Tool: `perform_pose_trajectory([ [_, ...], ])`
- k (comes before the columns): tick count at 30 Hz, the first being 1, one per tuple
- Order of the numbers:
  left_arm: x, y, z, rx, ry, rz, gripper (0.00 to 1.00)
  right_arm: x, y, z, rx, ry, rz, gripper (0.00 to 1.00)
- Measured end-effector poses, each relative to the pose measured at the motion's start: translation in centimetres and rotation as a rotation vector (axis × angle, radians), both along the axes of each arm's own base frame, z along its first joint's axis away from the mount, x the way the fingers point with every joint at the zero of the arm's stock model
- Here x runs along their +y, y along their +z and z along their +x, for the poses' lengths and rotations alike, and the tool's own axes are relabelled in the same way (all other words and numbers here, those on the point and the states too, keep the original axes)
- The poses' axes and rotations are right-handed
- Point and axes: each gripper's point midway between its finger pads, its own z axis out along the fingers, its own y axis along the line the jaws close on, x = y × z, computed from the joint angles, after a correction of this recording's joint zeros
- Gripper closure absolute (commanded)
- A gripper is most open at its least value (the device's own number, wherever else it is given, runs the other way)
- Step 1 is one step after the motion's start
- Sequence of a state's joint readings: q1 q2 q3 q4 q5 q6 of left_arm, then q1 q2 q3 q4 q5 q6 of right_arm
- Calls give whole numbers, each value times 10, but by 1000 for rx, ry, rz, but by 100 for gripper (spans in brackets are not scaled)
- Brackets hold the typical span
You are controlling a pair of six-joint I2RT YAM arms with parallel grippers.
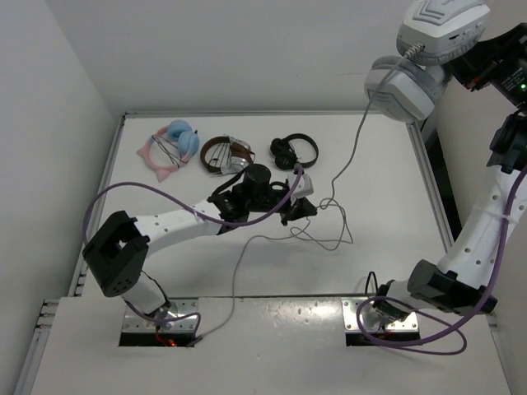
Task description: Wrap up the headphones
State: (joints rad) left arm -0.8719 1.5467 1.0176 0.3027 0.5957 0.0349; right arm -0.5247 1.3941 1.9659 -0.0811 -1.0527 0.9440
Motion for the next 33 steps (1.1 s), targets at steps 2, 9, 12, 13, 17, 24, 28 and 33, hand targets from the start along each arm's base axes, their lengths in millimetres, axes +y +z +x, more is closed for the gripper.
perform_pose_trajectory([
  [2,5,0,15,-1,62,4,100,0,-4,-3,15,12,3,100],
  [9,33,32,110,28,405,-58,100,8,-20,-12,66,86,4,100],
  [12,45,46,147,20,555,-78,100,13,-18,-19,61,112,0,100],
  [13,46,47,157,19,599,-77,100,15,-15,-21,54,119,-2,100],
  [17,54,26,174,47,702,-3,100,17,-5,-32,25,135,-14,100],
  [24,96,-51,131,127,686,214,100,24,23,-52,-59,128,-65,100],
  [28,134,-64,94,131,631,290,100,9,28,-53,-83,62,-81,100],
  [33,172,-53,46,40,505,335,82,-18,25,-42,-68,-25,-40,100],
])
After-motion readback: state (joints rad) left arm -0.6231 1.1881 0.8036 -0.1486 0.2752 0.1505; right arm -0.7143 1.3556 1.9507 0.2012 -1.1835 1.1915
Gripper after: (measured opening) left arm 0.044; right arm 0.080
